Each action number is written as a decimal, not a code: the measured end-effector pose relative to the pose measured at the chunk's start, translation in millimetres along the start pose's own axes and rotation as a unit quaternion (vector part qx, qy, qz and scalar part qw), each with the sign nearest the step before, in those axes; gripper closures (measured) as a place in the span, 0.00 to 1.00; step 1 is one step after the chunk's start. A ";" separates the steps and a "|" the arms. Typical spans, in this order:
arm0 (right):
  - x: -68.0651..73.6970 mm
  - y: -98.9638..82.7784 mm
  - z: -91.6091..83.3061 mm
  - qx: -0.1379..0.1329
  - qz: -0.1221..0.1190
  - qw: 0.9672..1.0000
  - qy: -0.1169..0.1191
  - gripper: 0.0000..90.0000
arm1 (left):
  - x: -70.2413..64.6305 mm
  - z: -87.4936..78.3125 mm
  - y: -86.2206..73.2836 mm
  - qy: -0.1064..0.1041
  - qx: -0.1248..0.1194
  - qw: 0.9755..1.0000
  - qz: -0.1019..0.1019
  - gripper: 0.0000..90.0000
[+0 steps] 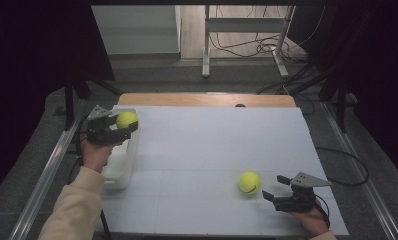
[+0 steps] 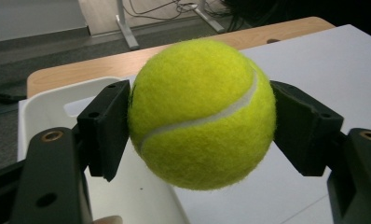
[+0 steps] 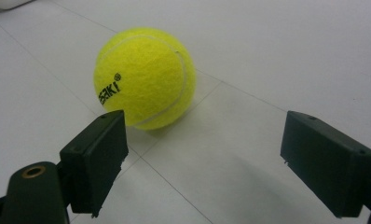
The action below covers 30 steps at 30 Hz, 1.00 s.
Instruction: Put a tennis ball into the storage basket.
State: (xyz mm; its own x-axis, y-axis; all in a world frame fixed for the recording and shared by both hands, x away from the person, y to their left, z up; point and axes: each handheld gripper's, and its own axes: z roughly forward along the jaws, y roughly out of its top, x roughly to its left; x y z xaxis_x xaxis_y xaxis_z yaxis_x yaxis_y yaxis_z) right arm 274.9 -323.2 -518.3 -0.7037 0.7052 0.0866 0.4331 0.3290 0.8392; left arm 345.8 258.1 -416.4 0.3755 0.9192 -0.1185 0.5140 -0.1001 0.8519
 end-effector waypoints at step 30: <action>-1.1 -0.8 -0.1 0.003 0.003 1.000 -0.003 0.17 | 45.2 43.2 5.4 0.076 0.083 0.993 -0.026 0.29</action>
State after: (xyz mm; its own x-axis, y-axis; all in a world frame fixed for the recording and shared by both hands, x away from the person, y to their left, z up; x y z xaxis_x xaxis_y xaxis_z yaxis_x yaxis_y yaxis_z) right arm 275.2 -324.3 -519.1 -0.6982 0.7103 0.0887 0.4406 0.3288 0.8353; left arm 398.8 282.6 -439.2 0.2310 0.9704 -0.0701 0.6542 -0.1015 0.7495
